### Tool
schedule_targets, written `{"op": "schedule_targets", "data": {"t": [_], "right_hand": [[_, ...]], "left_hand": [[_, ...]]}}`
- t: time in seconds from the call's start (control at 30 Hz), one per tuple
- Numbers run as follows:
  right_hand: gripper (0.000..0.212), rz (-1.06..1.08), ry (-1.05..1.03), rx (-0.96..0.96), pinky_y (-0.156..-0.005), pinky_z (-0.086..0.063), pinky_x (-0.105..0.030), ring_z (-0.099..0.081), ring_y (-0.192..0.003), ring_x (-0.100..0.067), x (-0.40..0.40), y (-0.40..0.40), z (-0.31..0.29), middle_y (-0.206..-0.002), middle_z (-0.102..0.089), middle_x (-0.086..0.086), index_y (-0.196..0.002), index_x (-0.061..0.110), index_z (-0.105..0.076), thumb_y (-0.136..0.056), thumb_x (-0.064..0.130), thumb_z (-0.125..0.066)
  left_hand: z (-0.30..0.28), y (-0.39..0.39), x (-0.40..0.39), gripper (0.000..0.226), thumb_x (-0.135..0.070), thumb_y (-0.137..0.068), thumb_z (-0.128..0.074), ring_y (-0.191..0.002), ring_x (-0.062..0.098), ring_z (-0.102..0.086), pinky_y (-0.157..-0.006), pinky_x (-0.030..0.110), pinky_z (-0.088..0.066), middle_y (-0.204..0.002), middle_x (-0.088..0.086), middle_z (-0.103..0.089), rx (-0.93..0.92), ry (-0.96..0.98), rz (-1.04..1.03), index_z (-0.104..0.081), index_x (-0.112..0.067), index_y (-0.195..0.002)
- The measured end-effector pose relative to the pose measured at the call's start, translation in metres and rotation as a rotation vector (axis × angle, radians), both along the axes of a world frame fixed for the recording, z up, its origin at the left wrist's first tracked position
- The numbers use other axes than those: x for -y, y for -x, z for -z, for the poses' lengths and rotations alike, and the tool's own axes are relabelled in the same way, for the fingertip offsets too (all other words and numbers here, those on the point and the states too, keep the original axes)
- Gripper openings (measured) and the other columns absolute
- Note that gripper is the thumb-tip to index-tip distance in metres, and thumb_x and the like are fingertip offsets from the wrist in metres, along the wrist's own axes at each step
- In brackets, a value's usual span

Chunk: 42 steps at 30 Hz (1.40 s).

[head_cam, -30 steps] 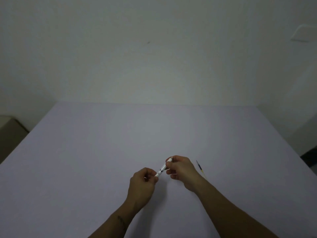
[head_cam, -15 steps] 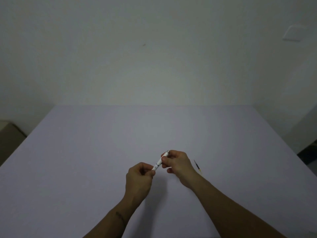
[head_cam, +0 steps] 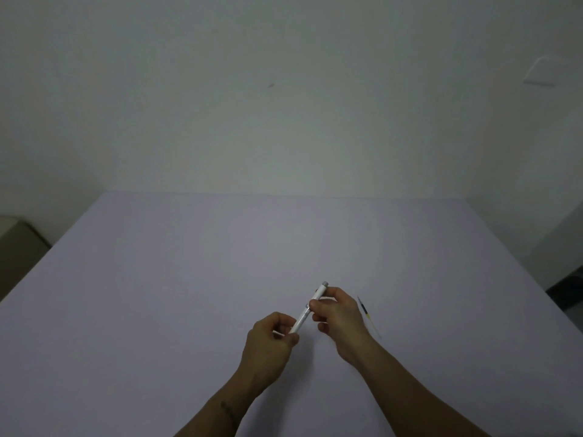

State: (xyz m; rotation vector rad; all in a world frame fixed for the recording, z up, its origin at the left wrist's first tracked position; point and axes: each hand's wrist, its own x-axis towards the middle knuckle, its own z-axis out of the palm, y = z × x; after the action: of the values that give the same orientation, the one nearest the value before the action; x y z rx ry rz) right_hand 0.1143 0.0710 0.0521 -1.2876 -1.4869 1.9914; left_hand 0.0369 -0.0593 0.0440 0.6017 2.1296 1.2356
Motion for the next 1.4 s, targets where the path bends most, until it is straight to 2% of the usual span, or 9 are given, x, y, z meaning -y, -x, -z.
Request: {"op": "schedule_targets", "data": {"t": [0.23,0.6,0.7,0.83,0.9,1.03,1.17,1.3,1.4], "right_hand": [[0.003,0.022,-0.106,0.073,-0.062,-0.051,-0.030,-0.061,-0.070,-0.019,0.001,-0.001,-0.001,-0.082,-0.070,-0.009,-0.089,0.010,-0.070,-0.088,0.011,-0.067],[0.011,-0.073,-0.309,0.218,-0.064,-0.056,-0.030,-0.067,-0.073,-0.017,-0.021,-0.006,-0.002,-0.085,-0.072,-0.008,-0.097,0.009,-0.069,-0.086,0.012,-0.070],[0.011,-0.119,-0.406,0.336,-0.073,-0.058,-0.035,-0.068,-0.075,-0.016,-0.034,-0.006,0.006,-0.081,-0.071,0.000,-0.094,0.016,-0.069,-0.083,0.019,-0.070],[0.027,-0.277,-0.538,0.506,-0.058,-0.045,-0.020,-0.064,-0.071,-0.014,-0.053,-0.010,0.022,-0.081,-0.068,0.001,-0.110,0.018,-0.061,-0.083,0.019,-0.066],[0.035,-0.344,-0.536,0.563,-0.057,-0.045,-0.022,-0.064,-0.074,-0.018,-0.061,-0.009,0.030,-0.087,-0.066,-0.004,-0.114,0.020,-0.053,-0.082,0.017,-0.067],[0.039,-0.440,-0.550,0.634,-0.057,-0.041,-0.024,-0.056,-0.078,-0.020,-0.072,-0.004,0.042,-0.085,-0.053,0.001,-0.116,0.015,-0.049,-0.081,0.014,-0.065],[0.040,-0.544,-0.515,0.688,-0.047,-0.032,-0.022,-0.054,-0.076,-0.020,-0.081,0.003,0.050,-0.102,-0.060,-0.006,-0.117,0.011,-0.045,-0.082,0.012,-0.063],[0.044,-0.568,-0.502,0.717,-0.062,-0.042,-0.028,-0.062,-0.089,-0.029,-0.086,0.009,0.057,-0.113,-0.061,-0.012,-0.118,0.008,-0.044,-0.078,0.014,-0.062],[0.045,-0.584,-0.502,0.729,-0.068,-0.043,-0.028,-0.064,-0.102,-0.032,-0.088,0.010,0.058,-0.116,-0.061,-0.013,-0.118,0.007,-0.046,-0.077,0.015,-0.062]], "left_hand": [[0.006,-0.002,-0.008,0.012,-0.012,-0.082,-0.073,-0.063,0.011,-0.061,-0.059,0.020,-0.048,-0.070,-0.001,-0.068,-0.007,-0.007,-0.025,-0.070,-0.023,-0.078],[0.022,-0.015,-0.036,0.008,-0.015,-0.082,-0.075,-0.068,0.014,-0.065,-0.066,0.022,-0.054,-0.075,0.002,-0.070,0.007,-0.023,0.014,-0.067,-0.017,-0.084],[0.027,-0.018,-0.042,0.008,-0.020,-0.086,-0.071,-0.075,0.009,-0.065,-0.065,0.014,-0.049,-0.087,-0.003,-0.069,-0.011,-0.008,0.040,-0.068,-0.018,-0.093],[0.034,-0.019,-0.047,0.015,-0.019,-0.091,-0.063,-0.090,0.011,-0.064,-0.085,0.025,-0.055,-0.105,-0.004,-0.067,-0.086,0.100,0.080,-0.065,-0.022,-0.105],[0.036,-0.016,-0.049,0.021,-0.016,-0.092,-0.060,-0.095,0.014,-0.064,-0.091,0.029,-0.056,-0.112,-0.002,-0.066,-0.129,0.183,0.100,-0.064,-0.019,-0.112],[0.039,-0.009,-0.055,0.026,-0.014,-0.093,-0.056,-0.101,0.017,-0.063,-0.093,0.028,-0.053,-0.118,0.001,-0.065,-0.195,0.293,0.107,-0.062,-0.016,-0.118],[0.047,-0.006,-0.066,0.029,-0.014,-0.094,-0.053,-0.105,0.017,-0.062,-0.093,0.027,-0.051,-0.122,0.002,-0.065,-0.266,0.386,0.156,-0.062,-0.017,-0.121],[0.053,-0.008,-0.074,0.039,-0.019,-0.094,-0.049,-0.119,0.019,-0.056,-0.102,0.030,-0.047,-0.136,0.000,-0.058,-0.348,0.470,0.259,-0.055,-0.018,-0.132],[0.059,-0.013,-0.075,0.061,-0.033,-0.092,-0.050,-0.143,0.026,-0.031,-0.116,0.041,-0.031,-0.159,0.003,-0.029,-0.469,0.653,0.464,-0.032,-0.019,-0.148]]}}
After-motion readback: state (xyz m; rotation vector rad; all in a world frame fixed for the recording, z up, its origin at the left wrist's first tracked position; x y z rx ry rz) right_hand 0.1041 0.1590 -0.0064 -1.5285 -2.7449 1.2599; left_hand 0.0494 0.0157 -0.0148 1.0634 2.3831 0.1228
